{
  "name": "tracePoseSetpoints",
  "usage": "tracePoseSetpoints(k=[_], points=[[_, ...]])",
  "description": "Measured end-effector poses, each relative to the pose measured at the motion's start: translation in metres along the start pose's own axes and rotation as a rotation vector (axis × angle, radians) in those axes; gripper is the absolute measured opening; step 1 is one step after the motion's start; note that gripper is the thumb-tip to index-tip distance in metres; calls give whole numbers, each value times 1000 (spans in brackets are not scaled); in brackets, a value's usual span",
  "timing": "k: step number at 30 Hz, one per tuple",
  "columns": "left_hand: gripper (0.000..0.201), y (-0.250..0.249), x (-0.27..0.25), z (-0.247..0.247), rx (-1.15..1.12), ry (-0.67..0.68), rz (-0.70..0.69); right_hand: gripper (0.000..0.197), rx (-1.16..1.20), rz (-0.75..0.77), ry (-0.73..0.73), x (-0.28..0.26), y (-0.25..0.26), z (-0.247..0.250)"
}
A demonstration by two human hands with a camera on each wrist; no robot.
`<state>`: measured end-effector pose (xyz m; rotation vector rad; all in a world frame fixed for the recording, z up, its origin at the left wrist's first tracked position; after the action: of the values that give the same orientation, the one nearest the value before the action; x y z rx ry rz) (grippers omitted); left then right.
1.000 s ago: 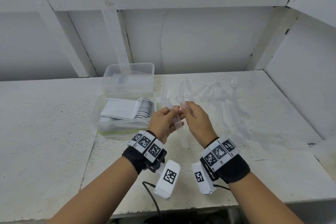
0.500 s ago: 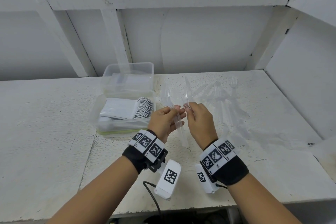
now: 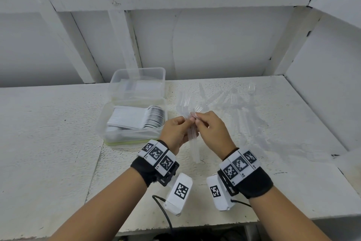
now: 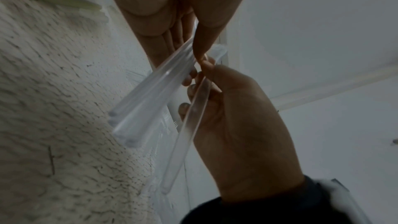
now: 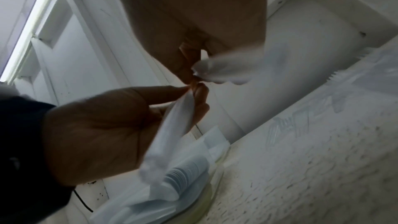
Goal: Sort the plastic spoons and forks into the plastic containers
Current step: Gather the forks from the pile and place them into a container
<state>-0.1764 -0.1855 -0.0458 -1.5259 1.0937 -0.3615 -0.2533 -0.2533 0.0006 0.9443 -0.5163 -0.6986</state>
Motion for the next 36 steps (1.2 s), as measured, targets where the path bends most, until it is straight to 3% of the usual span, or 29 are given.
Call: tracePoseSetpoints(k=[5, 14, 19, 24, 29, 36], points=[[8, -4, 0, 4, 26, -16, -3, 28, -60, 55, -207, 1, 0, 29], [17, -9, -2, 1, 198, -66, -93, 32, -180, -20, 16, 10, 1, -3], [25, -10, -5, 5, 189, -64, -85, 24, 22, -11, -63, 5, 4, 4], [15, -8, -4, 8, 126, -42, -46, 6, -40, 67, -185, 4, 4, 15], [29, -7, -6, 5, 70, -11, -55, 17, 24, 79, -112, 1, 8, 5], [12, -1, -5, 2, 50, 143, 44, 32, -73, 162, -18, 0, 14, 8]])
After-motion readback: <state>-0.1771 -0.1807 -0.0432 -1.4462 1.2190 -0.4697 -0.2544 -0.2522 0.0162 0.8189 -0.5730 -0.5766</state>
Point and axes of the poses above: each hand's wrist, its own x-axis towards the middle knuckle, its own z-axis out of the back of the hand, y = z × x, the point moved 10 cm from there along x, towards the middle knuckle
